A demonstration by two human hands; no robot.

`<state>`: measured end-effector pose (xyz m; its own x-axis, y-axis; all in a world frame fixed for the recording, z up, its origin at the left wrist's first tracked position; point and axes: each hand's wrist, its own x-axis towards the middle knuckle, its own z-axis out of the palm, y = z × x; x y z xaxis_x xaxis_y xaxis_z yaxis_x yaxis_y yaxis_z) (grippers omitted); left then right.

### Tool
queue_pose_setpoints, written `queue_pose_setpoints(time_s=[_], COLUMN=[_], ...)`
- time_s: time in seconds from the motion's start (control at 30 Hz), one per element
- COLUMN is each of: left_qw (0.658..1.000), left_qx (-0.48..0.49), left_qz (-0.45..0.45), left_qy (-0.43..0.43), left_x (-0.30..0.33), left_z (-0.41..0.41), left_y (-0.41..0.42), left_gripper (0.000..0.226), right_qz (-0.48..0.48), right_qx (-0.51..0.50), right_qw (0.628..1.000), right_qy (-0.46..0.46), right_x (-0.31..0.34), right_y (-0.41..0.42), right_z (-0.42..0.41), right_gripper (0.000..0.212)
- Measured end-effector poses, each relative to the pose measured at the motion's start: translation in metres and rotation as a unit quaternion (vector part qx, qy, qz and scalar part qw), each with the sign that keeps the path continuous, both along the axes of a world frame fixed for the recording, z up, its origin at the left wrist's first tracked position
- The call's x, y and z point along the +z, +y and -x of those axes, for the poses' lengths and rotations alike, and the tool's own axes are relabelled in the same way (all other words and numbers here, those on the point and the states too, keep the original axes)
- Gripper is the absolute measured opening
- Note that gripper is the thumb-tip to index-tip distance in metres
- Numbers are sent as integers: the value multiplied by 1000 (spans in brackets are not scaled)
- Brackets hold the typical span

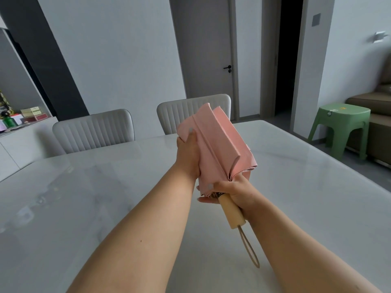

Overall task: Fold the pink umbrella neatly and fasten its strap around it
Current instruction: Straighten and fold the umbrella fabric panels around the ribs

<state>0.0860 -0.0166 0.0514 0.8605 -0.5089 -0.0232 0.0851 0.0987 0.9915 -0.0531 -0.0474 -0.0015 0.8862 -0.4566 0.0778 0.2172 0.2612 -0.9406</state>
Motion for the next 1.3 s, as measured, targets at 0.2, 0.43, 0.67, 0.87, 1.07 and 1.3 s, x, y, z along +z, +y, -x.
queue_pose_setpoints(time_s=[0.2, 0.43, 0.67, 0.87, 1.07, 1.3], left_qw=[1000, 996, 917, 865, 943, 979], left_qx=[4, -24, 94, 7, -53, -92], left_qz=[-12, -80, -191, -351, -236, -108], left_qy=[16, -3, -337, -357, -227, -148], left_x=[-3, 13, 82, 109, 112, 113], left_z=[-2, -2, -11, -18, -37, -41], left_y=[-1, 3, 13, 13, 13, 18], left_gripper=[61, 77, 56, 74, 59, 44], right_qz=[9, 31, 92, 119, 118, 101], right_qx=[20, -35, -12, -3, 4, -2], right_qw=[999, 997, 993, 990, 991, 992], right_qy=[32, 64, 67, 72, 65, 76], right_x=[1, 0, 5, 2, -6, -8], right_y=[0, -8, -2, -2, -5, -9], right_z=[4, 3, 6, 5, -1, -2], right_gripper=[39, 29, 22, 34, 38, 38])
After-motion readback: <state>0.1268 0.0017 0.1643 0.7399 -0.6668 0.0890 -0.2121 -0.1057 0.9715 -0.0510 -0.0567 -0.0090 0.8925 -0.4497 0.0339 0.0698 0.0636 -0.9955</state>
